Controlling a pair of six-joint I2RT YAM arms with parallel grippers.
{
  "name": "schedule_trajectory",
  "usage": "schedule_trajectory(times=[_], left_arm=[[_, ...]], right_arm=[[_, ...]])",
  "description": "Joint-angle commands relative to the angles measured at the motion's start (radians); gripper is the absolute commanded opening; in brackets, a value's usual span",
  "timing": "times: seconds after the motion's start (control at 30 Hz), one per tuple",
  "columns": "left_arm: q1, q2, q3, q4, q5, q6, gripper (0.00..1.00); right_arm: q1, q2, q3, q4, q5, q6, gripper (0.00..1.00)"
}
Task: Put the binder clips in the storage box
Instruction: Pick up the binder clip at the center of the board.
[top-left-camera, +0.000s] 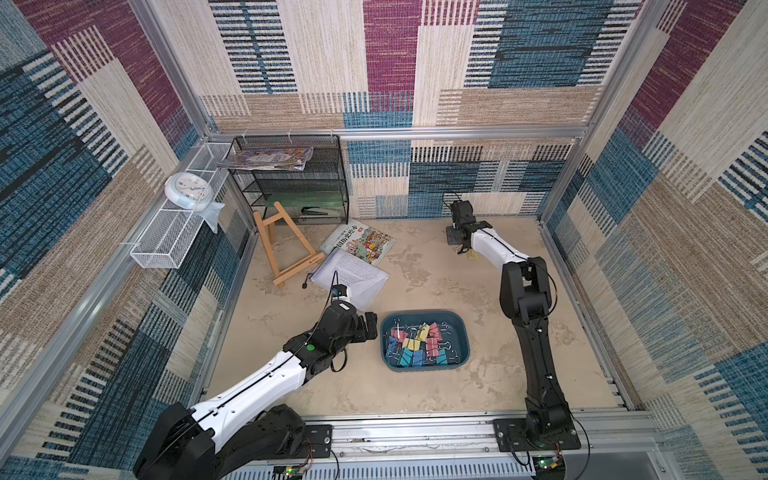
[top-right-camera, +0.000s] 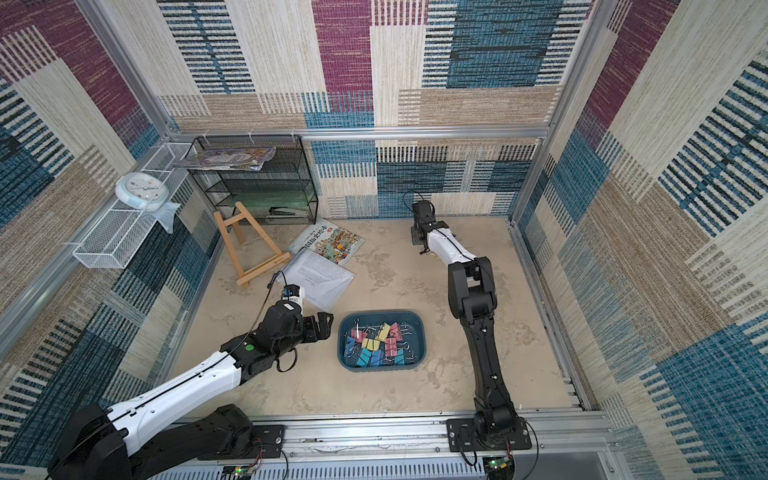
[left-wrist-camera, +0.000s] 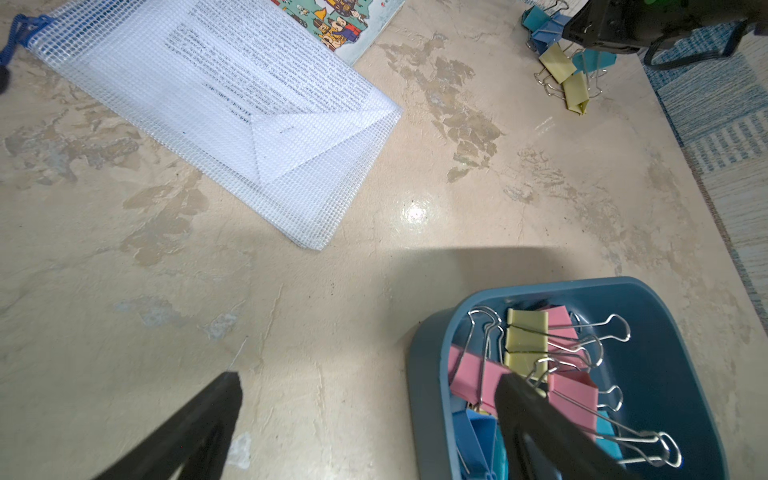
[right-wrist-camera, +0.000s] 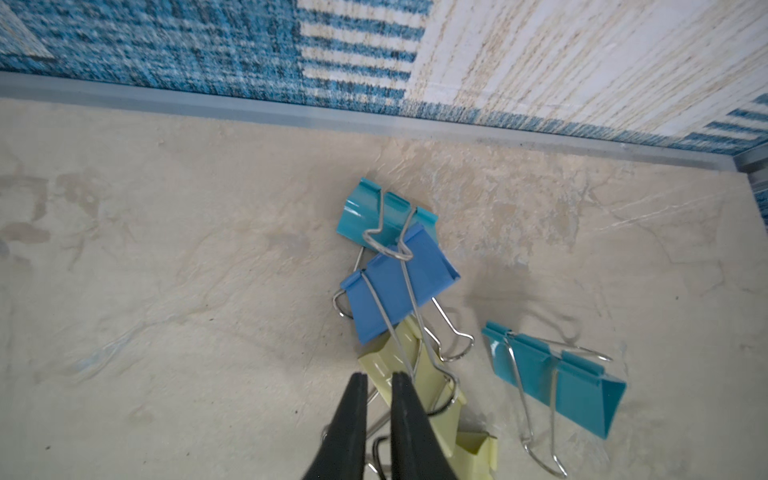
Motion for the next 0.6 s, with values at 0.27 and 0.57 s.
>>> schedule_trajectory(times=[0.27,0.57], left_arm=[[0.002,0.005,0.011,0.023,0.0,0.003,0.99],[0.002,0.01,0.009,0.031,0.003,0.003,0.99]], right_arm=[[0.014,0.017,0.003,-0.021,0.104,-0.056,0.17],[0.021,0.042,0.007,-0.037,0.152,-0.074,0.17]])
